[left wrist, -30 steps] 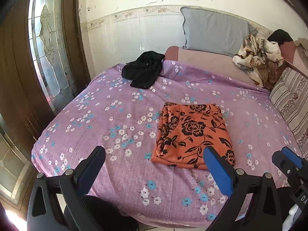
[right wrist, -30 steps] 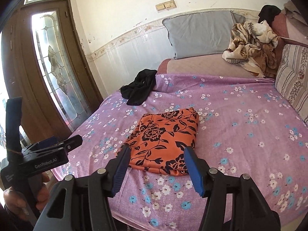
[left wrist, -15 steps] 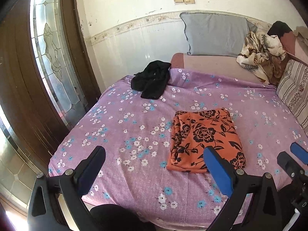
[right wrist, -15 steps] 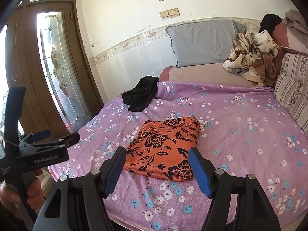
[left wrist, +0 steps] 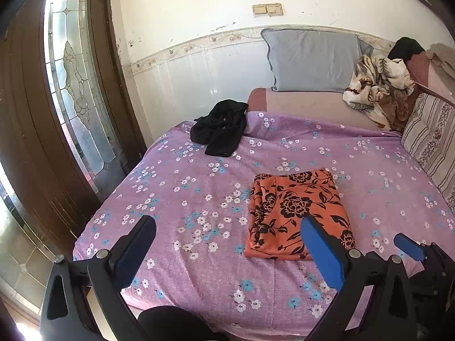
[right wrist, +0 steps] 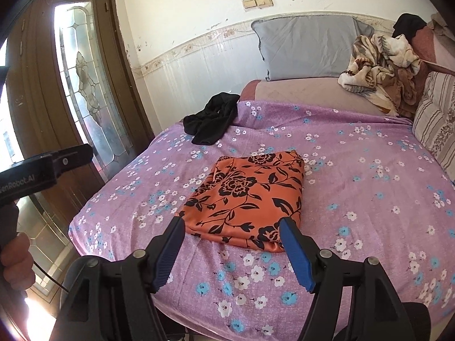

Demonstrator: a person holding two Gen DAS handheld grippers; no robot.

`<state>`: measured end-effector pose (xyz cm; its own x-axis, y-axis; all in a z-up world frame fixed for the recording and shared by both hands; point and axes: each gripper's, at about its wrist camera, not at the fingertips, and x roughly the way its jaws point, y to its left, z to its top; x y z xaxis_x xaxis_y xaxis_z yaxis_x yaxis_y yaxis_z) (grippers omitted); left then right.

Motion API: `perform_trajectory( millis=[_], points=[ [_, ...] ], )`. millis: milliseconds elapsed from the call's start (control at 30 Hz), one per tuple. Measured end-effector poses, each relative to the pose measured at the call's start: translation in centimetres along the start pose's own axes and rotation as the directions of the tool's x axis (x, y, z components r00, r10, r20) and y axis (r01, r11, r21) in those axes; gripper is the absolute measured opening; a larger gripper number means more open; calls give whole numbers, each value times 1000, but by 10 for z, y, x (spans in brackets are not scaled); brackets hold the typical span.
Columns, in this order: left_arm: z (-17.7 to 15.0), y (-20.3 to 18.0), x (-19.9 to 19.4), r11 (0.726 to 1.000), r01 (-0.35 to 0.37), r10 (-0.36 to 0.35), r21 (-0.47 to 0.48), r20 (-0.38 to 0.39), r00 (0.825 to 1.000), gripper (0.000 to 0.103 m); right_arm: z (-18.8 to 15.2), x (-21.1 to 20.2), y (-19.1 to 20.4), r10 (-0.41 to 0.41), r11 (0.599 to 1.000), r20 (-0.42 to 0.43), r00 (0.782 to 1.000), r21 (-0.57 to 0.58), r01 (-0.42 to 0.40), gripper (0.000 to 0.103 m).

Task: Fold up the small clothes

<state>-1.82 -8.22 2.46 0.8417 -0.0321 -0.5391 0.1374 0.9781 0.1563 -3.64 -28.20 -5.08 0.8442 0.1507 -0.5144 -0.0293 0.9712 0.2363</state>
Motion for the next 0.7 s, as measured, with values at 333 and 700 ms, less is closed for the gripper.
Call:
perform_trajectory(
  millis=[333,700],
  points=[
    [4,2,-2,999,37,-37,-12,11,999,101,28,-31,2,-58,997,111,992,-49,64,72],
    [4,8,3,999,42,-42,-22,6,999,101,46,-49,26,-57,988,174,983,-132,81,72]
  ],
)
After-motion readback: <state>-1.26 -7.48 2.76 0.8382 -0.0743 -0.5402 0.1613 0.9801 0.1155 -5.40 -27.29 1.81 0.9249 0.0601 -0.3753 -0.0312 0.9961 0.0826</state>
